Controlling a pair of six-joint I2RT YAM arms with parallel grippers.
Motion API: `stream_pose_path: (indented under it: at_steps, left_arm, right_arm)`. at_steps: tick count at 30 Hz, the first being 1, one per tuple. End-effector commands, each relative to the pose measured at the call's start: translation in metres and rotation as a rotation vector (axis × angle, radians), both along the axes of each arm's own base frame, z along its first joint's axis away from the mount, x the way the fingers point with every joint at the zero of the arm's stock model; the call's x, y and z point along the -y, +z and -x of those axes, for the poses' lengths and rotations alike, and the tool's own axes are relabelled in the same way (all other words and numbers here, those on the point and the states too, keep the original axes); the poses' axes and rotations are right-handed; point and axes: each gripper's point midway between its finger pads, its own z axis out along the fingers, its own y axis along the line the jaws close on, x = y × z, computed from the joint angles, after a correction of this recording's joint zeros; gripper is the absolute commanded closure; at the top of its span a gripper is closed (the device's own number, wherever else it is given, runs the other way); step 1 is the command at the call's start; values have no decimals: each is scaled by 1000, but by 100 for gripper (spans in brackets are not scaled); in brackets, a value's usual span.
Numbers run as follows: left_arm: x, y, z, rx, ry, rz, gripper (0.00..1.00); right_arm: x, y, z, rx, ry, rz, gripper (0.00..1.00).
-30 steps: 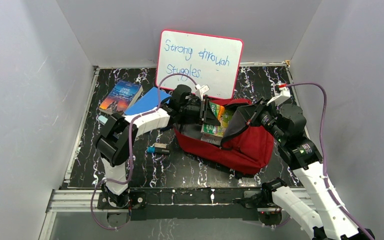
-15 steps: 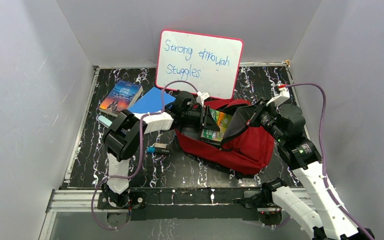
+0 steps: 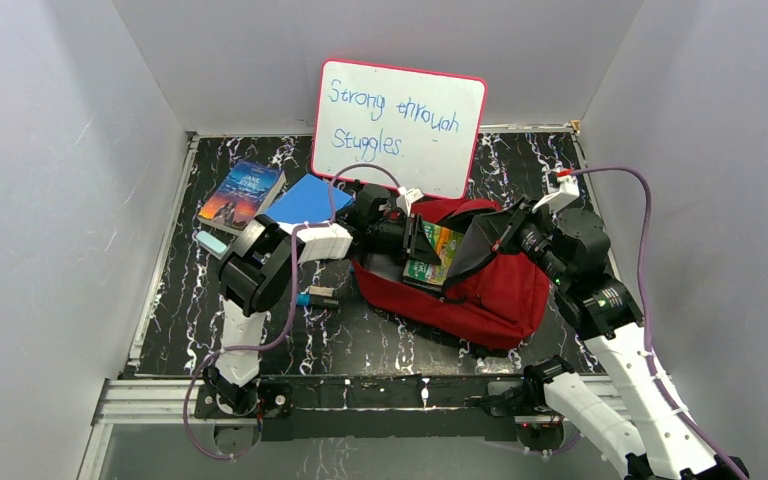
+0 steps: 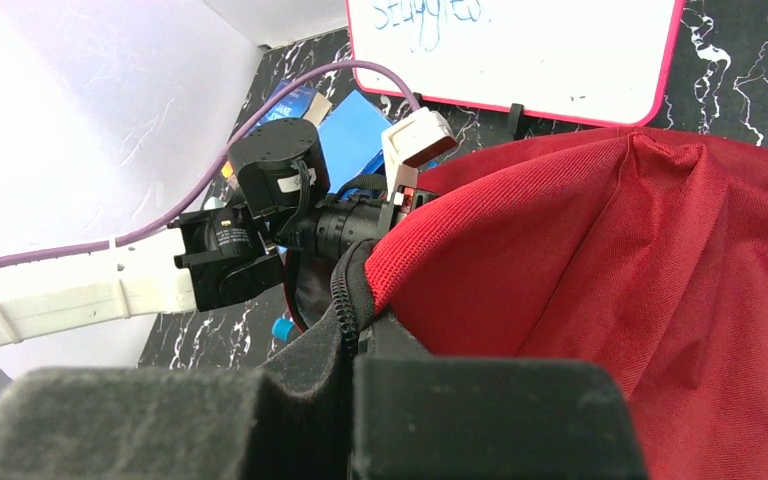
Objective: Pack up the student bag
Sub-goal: Place the book in the student bag.
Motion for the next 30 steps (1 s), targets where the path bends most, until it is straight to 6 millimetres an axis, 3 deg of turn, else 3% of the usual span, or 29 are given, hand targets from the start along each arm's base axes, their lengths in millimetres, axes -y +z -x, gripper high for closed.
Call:
stream_pose_path:
  at_steps: [1,4,7,17,18,20,30]
  left_arm:
    - [9,22,-3,66,-35,54,92]
    - [7,21,-8,91,-15,18,74]
    - [4,22,-12,125,-4,-23,61]
    - [-18,21,-26,217,60,-218,38]
    - [-21,20,-26,219,65,-243,28]
    - [-26,20,-31,241,86,-282,19]
    - [-47,17,-48,308,149,-442,14]
  right_arm:
    - [-1,28,-1,97,1,-56,100]
    - [-1,28,0,98,0,-57,100]
    - [0,28,0,98,0,-56,100]
    - [0,28,-1,100,-5,-53,100]
    - [0,28,-1,101,-3,-53,100]
    - [0,28,-1,101,-3,-53,100]
    - [-1,28,-1,100,1,-51,100]
